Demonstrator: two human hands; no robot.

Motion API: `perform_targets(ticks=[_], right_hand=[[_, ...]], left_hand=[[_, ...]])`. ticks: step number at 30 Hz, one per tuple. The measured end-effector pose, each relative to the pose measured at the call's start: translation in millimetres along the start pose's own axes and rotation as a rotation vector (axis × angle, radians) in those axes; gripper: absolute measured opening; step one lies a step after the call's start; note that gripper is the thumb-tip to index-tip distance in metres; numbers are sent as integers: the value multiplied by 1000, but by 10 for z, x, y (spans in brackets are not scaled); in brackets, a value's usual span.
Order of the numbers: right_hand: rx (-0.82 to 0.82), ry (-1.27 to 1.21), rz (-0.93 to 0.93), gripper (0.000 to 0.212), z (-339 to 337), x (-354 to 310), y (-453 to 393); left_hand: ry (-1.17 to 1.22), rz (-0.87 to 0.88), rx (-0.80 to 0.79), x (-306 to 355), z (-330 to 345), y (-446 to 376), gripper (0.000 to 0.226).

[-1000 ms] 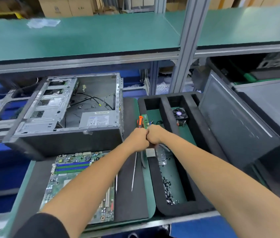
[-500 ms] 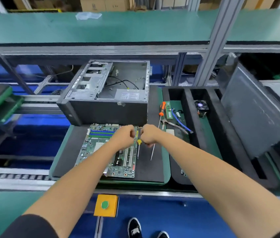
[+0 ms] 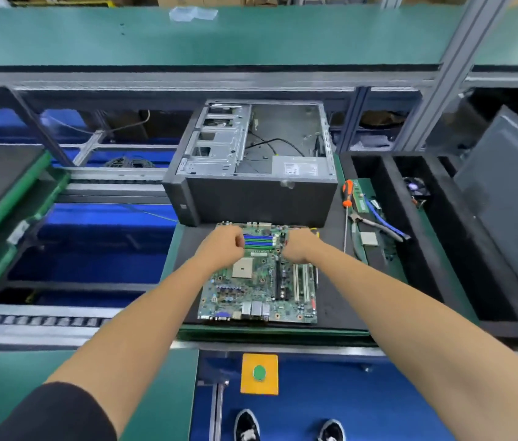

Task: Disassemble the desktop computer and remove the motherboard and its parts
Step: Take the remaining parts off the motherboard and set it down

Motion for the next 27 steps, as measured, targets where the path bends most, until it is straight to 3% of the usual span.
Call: perform_targets(ticks=[4,8,14,19,23,27], right_hand=[[17,37,57,33,108,5,-38],[10,125,128,30,119,87,-125],[-17,203,159,45,245,226,-283],[-8,123,235,57,272,270,-280],[41,57,270,63,213,288,-243],[67,17,299,66,159,333,-268]], left_hand=[[-68,34,-20,-144,136,24,16],[-245,132,87,-165,97,-19,16],[-394,132,60,-234,212,-100,34],[-453,76,46,-252,265,-105,32],[-333,-30,134,-375,151,-97,37],[-66,-212,64,-606,207,-97,36]])
Point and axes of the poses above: each hand's wrist, its own y-axis away from the middle knuckle, its own z-axis out of the palm, x = y × z, the point moved 9 cm from there along -y, towards the middle knuckle, and after that the axes turned 9 degrees about -y, right-handed, at the moved point
